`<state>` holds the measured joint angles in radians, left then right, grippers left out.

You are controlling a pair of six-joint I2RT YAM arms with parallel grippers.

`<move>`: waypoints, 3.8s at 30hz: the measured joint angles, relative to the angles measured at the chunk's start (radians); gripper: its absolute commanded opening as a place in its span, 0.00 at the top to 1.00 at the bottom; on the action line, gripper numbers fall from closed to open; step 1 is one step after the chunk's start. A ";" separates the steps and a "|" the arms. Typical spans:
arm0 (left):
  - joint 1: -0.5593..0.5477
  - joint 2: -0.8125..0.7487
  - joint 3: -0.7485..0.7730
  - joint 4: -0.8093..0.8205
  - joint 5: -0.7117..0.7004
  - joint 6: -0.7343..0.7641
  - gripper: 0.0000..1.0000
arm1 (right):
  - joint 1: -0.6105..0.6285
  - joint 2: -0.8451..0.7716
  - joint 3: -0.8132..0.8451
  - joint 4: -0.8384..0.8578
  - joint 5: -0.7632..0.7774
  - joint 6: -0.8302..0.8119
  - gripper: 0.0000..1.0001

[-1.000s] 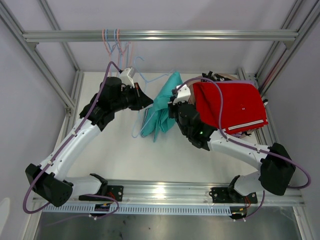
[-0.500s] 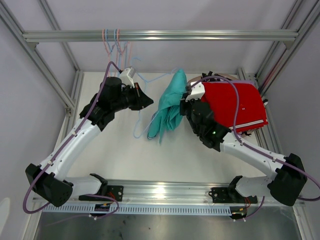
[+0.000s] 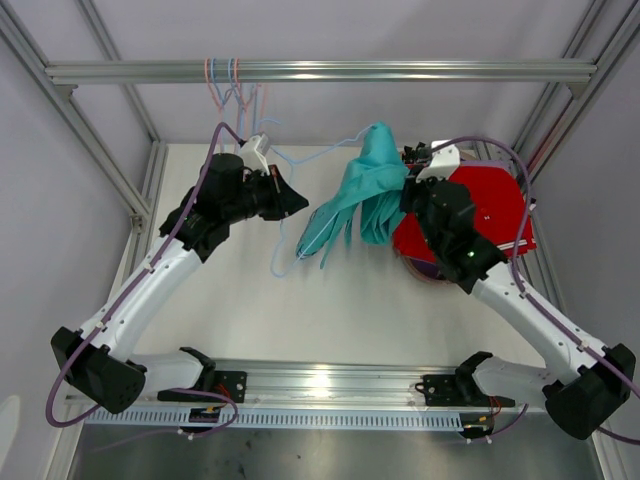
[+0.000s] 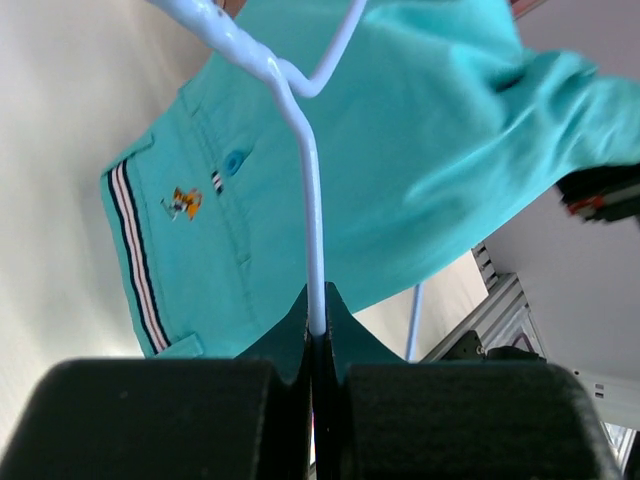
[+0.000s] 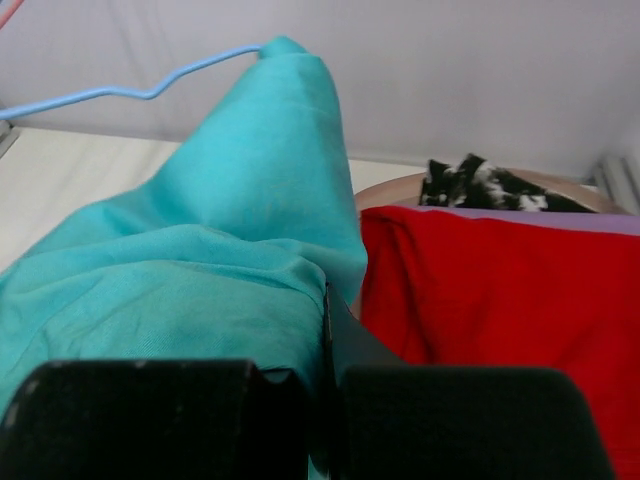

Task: Remove the trousers from the hanger

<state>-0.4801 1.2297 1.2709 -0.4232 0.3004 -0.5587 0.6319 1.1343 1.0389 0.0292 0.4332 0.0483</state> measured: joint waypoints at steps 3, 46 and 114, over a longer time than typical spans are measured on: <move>0.000 0.000 0.000 0.011 0.009 0.000 1.00 | -0.075 -0.023 0.047 -0.048 -0.034 0.003 1.00; -0.034 0.027 0.000 0.047 0.040 0.025 1.00 | -0.877 -0.035 -0.073 -0.256 -0.610 0.484 1.00; -0.177 0.027 0.000 -0.008 -0.254 0.108 1.00 | -0.303 0.031 0.195 -0.447 -0.161 0.482 0.32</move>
<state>-0.6571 1.2568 1.2709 -0.4309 0.0463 -0.4507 0.3294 1.1656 1.2343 -0.4183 0.2718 0.5304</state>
